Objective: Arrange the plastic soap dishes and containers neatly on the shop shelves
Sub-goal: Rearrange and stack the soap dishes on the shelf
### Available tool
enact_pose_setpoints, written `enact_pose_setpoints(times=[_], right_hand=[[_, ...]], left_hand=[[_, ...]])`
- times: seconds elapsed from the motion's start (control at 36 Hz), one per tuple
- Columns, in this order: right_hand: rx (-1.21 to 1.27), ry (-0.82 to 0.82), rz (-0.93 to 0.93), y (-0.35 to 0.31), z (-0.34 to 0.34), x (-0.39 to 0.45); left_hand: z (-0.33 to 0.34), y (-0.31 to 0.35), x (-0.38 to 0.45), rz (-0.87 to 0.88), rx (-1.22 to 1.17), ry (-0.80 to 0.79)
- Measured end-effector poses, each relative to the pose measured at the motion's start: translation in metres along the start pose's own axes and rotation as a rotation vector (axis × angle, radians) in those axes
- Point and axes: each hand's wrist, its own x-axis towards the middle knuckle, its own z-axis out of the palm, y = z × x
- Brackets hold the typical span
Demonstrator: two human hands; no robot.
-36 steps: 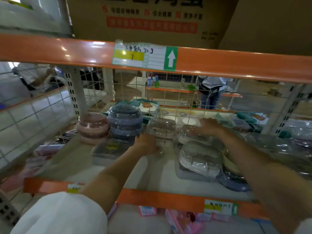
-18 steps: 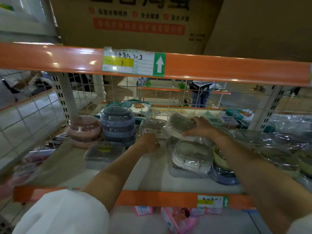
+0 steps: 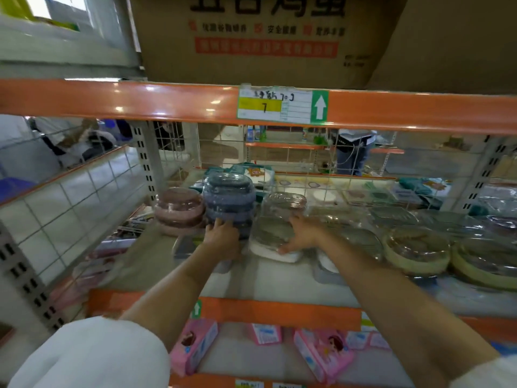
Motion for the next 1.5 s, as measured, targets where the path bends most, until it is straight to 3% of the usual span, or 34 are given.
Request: enact_pose_setpoints(times=[0.11, 0.22, 0.39, 0.56, 0.72, 0.89, 0.97, 1.14, 1.31, 1.5], right_hand=[[-0.256, -0.062, 0.040, -0.007, 0.008, 0.002], [-0.336, -0.081, 0.044, -0.006, 0.005, 0.000], [-0.135, 0.016, 0.068, 0.018, -0.024, -0.025], [0.091, -0.105, 0.188, 0.061, -0.046, -0.070], [-0.003, -0.146, 0.273, 0.076, -0.043, -0.087], [0.231, -0.195, 0.282, 0.083, -0.042, -0.092], [0.128, -0.235, 0.296, 0.081, -0.041, -0.090], [0.084, -0.109, 0.286, 0.079, -0.030, -0.081], [0.188, 0.042, 0.205, 0.060, -0.021, -0.066], [0.262, 0.125, 0.092, 0.014, -0.014, -0.040]], left_hand=[[0.000, 0.000, -0.004, 0.041, -0.032, -0.013], [-0.001, 0.009, -0.007, 0.085, -0.132, 0.038], [0.000, 0.023, 0.000, 0.143, -0.131, 0.005], [0.003, 0.034, 0.010, 0.153, -0.086, -0.054], [0.016, 0.040, 0.016, 0.139, -0.130, -0.001], [0.015, 0.037, 0.018, 0.165, -0.092, 0.024], [0.012, 0.035, 0.019, 0.179, -0.036, 0.026], [0.014, 0.030, 0.019, 0.196, -0.052, 0.025], [0.018, 0.023, 0.009, 0.184, -0.370, 0.005], [0.015, 0.016, 0.003, 0.166, -0.334, 0.061]])
